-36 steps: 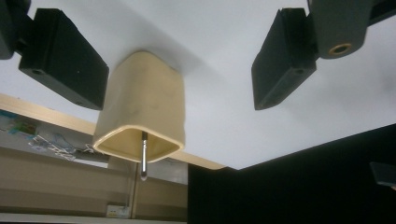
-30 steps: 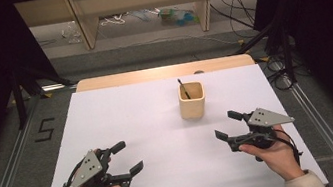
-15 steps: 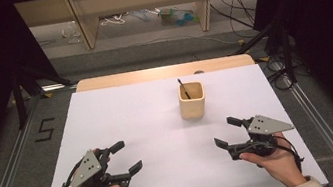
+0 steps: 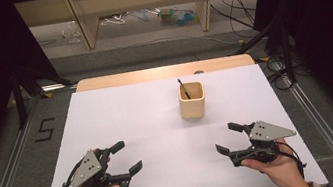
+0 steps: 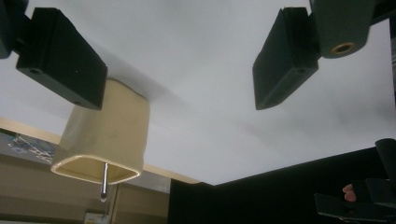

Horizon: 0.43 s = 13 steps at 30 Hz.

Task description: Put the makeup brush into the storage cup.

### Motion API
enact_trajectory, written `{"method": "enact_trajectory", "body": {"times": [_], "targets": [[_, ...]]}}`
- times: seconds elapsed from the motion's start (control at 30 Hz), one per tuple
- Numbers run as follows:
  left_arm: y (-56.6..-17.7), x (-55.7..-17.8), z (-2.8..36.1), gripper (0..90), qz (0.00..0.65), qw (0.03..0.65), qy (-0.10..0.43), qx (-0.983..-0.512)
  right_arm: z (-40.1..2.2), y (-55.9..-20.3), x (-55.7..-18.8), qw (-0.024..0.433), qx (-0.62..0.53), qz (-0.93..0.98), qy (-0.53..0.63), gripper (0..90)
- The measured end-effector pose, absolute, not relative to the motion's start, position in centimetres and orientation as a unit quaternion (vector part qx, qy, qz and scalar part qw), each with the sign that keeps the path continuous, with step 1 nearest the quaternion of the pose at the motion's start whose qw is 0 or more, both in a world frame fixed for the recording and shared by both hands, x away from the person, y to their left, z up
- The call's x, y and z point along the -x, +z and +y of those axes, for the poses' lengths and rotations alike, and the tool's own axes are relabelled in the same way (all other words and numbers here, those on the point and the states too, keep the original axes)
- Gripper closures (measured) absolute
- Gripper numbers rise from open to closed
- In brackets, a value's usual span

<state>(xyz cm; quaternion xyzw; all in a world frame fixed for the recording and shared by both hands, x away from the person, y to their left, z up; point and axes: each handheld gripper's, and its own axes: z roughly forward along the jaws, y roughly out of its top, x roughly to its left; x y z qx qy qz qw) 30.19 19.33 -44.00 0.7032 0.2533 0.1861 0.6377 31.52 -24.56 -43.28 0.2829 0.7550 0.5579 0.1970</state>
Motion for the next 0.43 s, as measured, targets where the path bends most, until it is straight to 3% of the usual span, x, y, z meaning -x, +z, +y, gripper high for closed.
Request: {"method": "enact_trajectory", "body": {"times": [0.43], "targets": [[-44.04,-30.28,19.25,15.5,0.256,0.639,0.184,-0.701,-24.7,-43.43,-31.58,0.198,-0.288,0.759,0.55,18.8]]}}
